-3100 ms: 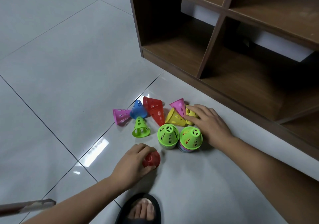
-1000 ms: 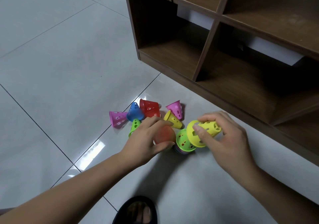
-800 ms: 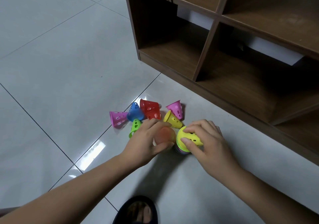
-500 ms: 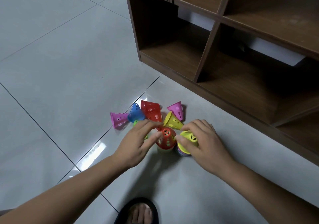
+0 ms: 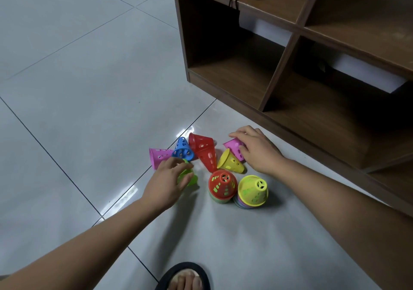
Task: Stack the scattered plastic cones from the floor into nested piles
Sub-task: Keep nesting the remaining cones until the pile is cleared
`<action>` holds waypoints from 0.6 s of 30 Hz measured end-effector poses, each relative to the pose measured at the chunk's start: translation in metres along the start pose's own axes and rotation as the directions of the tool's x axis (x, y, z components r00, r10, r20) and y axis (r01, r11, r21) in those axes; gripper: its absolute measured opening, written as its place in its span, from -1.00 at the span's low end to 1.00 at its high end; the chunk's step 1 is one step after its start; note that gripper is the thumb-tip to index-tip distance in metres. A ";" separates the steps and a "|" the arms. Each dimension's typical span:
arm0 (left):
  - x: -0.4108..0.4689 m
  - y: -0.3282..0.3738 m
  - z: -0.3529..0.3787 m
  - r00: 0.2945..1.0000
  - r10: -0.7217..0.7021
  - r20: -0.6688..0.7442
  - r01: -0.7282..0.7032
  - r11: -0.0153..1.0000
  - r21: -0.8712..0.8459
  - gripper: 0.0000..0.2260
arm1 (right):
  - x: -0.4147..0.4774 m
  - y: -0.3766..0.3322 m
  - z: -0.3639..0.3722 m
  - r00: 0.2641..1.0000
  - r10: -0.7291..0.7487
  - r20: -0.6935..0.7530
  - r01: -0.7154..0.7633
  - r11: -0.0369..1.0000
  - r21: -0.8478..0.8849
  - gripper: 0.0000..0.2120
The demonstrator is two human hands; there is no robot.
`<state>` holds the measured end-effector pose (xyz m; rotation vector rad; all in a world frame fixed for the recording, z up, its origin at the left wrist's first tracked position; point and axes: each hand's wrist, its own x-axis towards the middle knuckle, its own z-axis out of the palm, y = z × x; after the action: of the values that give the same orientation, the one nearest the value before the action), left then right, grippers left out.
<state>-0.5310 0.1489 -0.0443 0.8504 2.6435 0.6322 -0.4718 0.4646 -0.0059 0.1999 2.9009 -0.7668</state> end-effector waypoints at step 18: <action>-0.028 -0.009 -0.003 0.963 -0.256 0.088 0.258 0.966 -0.018 -0.48 | -0.045 0.060 0.014 0.872 0.472 -0.130 -0.421 0.858 0.294 -0.87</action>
<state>-0.5144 0.1245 -0.0424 0.5003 2.6000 0.5525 -0.4165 0.5053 -0.0391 0.9982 2.7342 -1.0745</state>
